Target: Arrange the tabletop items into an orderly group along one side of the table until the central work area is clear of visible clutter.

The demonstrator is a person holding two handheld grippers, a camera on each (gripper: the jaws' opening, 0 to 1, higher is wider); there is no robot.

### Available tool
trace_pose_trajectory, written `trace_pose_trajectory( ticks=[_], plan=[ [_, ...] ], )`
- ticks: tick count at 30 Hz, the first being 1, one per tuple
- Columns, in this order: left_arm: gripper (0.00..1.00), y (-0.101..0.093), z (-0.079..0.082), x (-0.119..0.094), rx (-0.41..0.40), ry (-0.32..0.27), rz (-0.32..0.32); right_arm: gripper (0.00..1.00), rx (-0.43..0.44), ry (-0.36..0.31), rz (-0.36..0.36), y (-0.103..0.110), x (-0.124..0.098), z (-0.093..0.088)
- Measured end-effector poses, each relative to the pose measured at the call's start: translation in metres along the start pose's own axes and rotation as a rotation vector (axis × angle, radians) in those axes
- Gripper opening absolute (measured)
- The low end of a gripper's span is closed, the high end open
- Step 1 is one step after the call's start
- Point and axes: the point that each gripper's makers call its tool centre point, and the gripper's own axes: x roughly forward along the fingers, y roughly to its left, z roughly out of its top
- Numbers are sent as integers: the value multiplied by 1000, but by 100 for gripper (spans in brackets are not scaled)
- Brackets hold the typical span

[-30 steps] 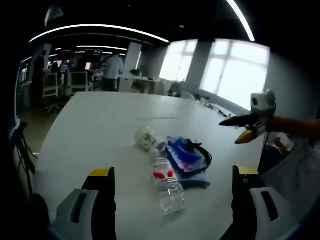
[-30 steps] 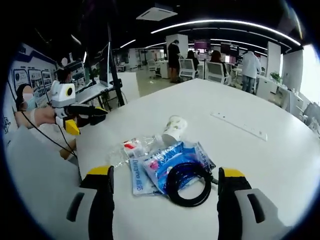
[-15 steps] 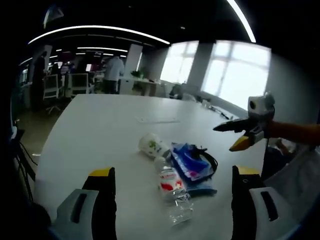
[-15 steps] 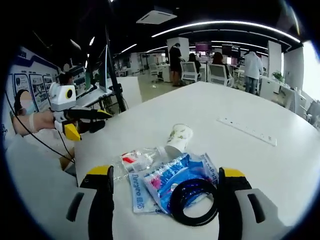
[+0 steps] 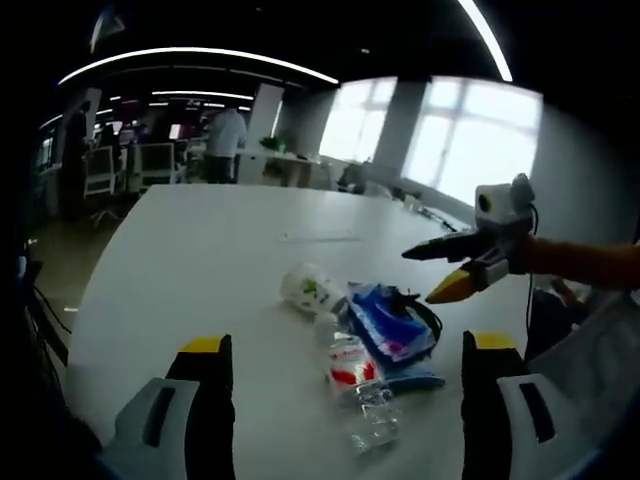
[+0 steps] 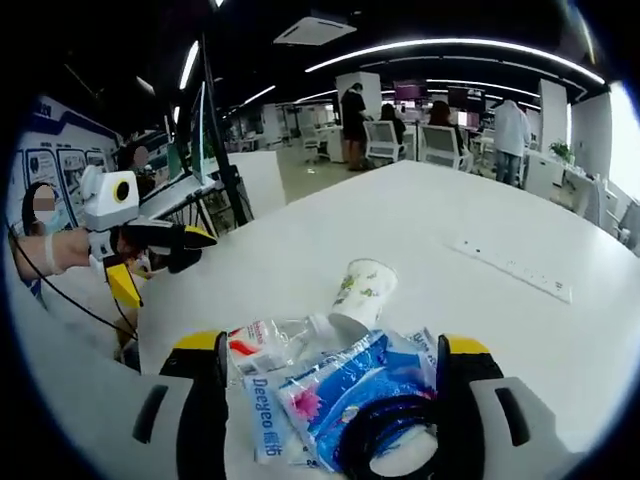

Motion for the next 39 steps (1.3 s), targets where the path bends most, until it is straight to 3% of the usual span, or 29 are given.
trace_pose_trajectory(
  ticks=[4, 13, 20, 35, 38, 39],
  plan=[
    [91, 2, 1, 3, -11, -3, 1, 83, -9, 13, -10, -5, 12, 1],
    [91, 3, -5, 9, -20, 9, -2, 77, 59, 1, -22, -15, 34, 7],
    [88, 5, -6, 11, -32, 8, -2, 74, 184, -2, -48, -22, 48, 12],
    [87, 10, -10, 13, -45, 13, 2, 66, 194, 26, -70, -27, 77, 15],
    [87, 9, -9, 13, -45, 10, 0, 65, 181, 76, -82, -27, 84, 8],
    [87, 9, -10, 14, -46, 11, 0, 65, 169, 64, -88, -28, 87, 10]
  ],
)
